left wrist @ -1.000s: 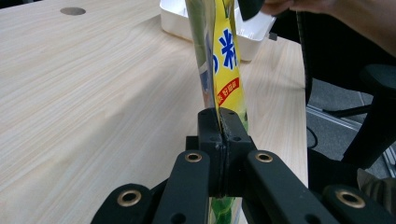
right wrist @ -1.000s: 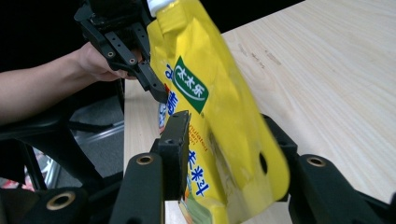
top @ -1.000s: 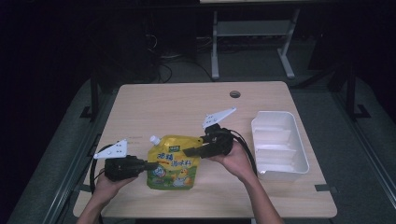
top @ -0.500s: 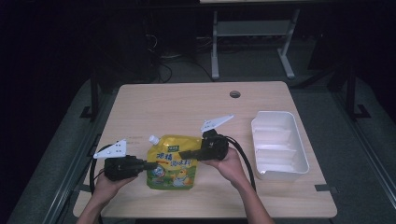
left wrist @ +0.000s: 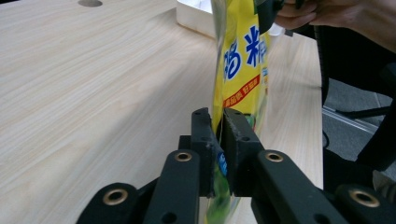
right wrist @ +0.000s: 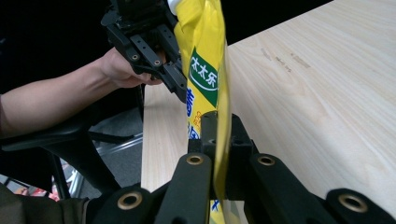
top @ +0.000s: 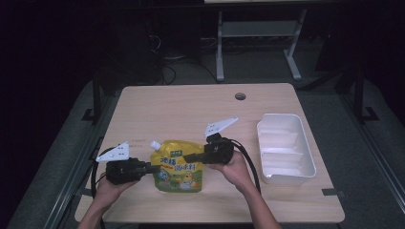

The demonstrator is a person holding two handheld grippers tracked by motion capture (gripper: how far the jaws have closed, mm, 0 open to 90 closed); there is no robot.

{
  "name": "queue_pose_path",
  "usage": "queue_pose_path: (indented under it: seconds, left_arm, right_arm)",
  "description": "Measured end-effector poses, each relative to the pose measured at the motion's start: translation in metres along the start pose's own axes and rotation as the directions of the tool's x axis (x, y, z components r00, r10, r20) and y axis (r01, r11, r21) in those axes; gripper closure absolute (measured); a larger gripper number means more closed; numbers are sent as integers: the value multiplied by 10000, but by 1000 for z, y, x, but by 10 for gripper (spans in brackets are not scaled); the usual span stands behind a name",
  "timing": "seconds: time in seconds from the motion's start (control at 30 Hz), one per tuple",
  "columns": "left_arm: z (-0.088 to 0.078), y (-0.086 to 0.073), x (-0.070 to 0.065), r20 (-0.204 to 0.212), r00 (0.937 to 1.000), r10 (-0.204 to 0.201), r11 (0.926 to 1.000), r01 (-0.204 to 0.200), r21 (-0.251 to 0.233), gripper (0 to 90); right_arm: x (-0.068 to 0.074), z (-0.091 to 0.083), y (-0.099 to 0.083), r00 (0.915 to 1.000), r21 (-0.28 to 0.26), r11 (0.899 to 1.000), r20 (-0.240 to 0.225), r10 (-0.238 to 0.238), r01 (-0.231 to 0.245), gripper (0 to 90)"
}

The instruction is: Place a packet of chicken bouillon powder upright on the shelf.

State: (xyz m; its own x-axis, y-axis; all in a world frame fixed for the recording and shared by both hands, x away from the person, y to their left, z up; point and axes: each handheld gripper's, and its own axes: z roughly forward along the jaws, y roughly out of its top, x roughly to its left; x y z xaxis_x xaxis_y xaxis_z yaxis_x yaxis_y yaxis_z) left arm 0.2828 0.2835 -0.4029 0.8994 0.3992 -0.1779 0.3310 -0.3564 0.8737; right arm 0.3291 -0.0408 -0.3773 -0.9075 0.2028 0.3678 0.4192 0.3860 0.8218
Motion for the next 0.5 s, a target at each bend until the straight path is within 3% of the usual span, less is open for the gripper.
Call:
queue_pose_path:
  seconds: [0.2,0.5]
  left_arm:
    - [-3,0,2,-119,9999,-62,10000,61,-65,759]
    - [1,-2,2,-386,9992,52,9992,-37,403,681]
  right_arm:
    - [4,-16,6,9990,173,9997,410,-200,193,892]
    - [3,-52,19,9927,164,9994,1157,-328,311,892]
